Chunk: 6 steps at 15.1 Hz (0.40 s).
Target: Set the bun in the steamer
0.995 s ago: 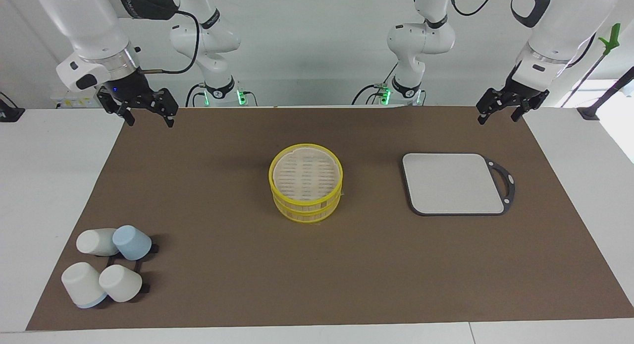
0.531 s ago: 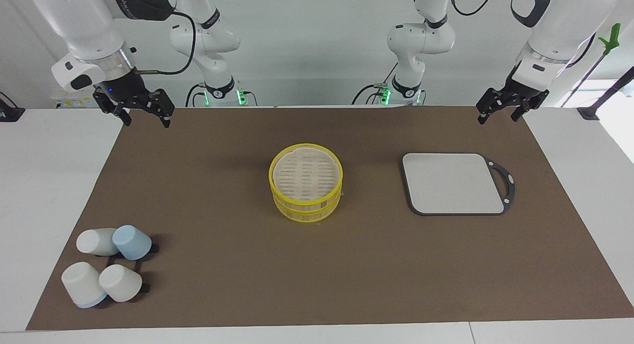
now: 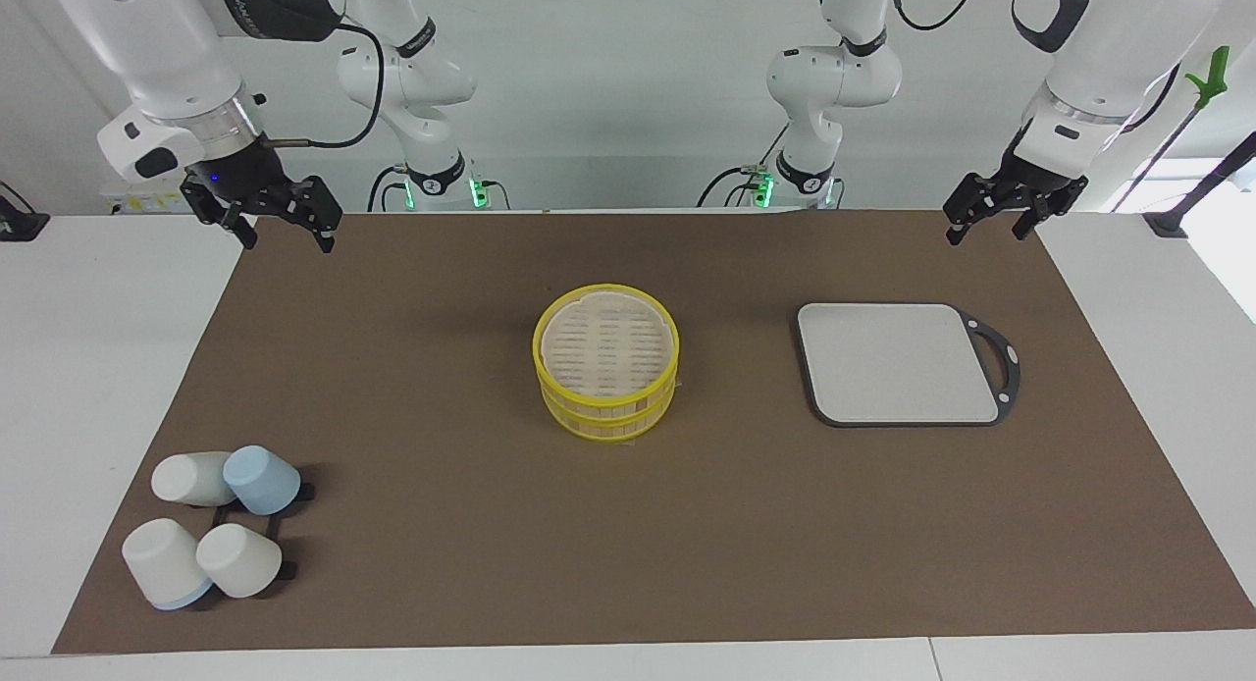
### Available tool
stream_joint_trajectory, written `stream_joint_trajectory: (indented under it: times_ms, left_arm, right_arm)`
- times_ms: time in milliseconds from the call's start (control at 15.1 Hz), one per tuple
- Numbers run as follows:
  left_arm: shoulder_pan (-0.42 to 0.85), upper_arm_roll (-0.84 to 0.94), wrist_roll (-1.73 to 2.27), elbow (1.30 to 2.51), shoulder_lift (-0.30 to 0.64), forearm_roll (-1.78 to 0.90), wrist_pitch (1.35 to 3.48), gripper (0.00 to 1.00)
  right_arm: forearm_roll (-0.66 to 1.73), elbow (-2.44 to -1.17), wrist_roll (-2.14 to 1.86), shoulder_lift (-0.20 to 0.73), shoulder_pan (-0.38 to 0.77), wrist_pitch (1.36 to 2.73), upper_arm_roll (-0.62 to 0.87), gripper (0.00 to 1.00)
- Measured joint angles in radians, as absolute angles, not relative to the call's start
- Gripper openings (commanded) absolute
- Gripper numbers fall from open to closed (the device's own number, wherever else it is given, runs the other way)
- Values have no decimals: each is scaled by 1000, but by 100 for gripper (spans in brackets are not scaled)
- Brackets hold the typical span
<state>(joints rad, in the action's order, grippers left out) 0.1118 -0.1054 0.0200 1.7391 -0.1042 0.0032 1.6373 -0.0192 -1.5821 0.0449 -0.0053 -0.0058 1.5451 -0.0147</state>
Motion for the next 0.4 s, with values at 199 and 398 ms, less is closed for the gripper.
stream_joint_trajectory:
  times_ms: [199, 398]
  left_arm:
    - [114, -105, 20, 1716, -85, 3, 1593, 100]
    - [115, -97, 20, 1668, -76, 2, 1563, 100]
  right_arm:
    - [-19, -1582, 31, -5, -6, 1545, 0, 100]
    - [-19, -1582, 30, -5, -6, 1545, 14, 100]
